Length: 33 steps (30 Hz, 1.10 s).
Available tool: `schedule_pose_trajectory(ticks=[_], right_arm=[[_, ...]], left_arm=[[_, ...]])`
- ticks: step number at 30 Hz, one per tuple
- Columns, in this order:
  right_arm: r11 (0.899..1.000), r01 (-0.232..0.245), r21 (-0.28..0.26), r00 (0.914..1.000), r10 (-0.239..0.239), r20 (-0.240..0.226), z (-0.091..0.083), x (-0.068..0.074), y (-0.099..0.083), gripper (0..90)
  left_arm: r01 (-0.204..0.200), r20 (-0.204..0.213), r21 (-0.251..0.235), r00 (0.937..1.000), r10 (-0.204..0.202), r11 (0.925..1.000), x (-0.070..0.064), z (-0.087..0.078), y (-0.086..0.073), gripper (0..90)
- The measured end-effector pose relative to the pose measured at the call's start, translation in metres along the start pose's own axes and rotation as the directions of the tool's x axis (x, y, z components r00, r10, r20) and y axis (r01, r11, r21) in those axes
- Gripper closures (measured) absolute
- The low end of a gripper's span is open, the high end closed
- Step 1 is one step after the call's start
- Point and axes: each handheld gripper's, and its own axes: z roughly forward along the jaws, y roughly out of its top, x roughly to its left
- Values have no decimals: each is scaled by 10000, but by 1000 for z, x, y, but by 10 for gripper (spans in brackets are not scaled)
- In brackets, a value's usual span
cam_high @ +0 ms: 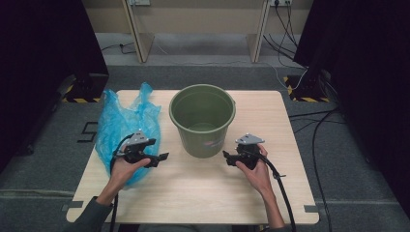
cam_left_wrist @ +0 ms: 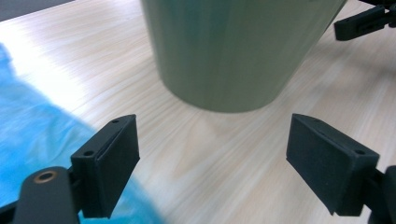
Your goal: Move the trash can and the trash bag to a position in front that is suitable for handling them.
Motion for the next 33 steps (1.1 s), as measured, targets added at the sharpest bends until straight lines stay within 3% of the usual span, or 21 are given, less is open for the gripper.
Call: schedule_pose_trajectory(ticks=[5,6,11,17,18,23,30,33], right_arm=[[9994,-315,105,9988,311,367,-11,-8,-13,218],[9992,-357,172,9976,347,596,-17,-10,-19,218],[9976,-626,305,9950,600,799,-27,-11,-34,211],[9943,-995,393,9907,954,967,-33,-15,-48,191],[9911,-1255,442,9875,1205,1017,-35,-17,-56,184],[9891,-1350,584,9867,1289,986,-39,-20,-71,158],[9865,-1436,784,9847,1345,1111,-44,-20,-80,157],[9862,-1311,1006,9852,1184,1236,-45,-18,-82,160]], left_arm=[[285,29,83,9996,-286,9996,9,-18,-9,159],[327,-180,122,9993,-325,9994,13,-25,-14,159],[463,-548,416,9975,-440,9981,27,-39,-32,158],[444,-820,836,9959,-375,9955,30,-43,-48,153],[410,-833,1004,9960,-327,9941,30,-44,-54,152],[294,-887,1540,9959,-159,9876,26,-44,-67,150],[500,-1040,1761,9941,-319,9831,27,-45,-81,150],[317,-1335,2119,9911,-32,9768,27,-44,-85,152]])
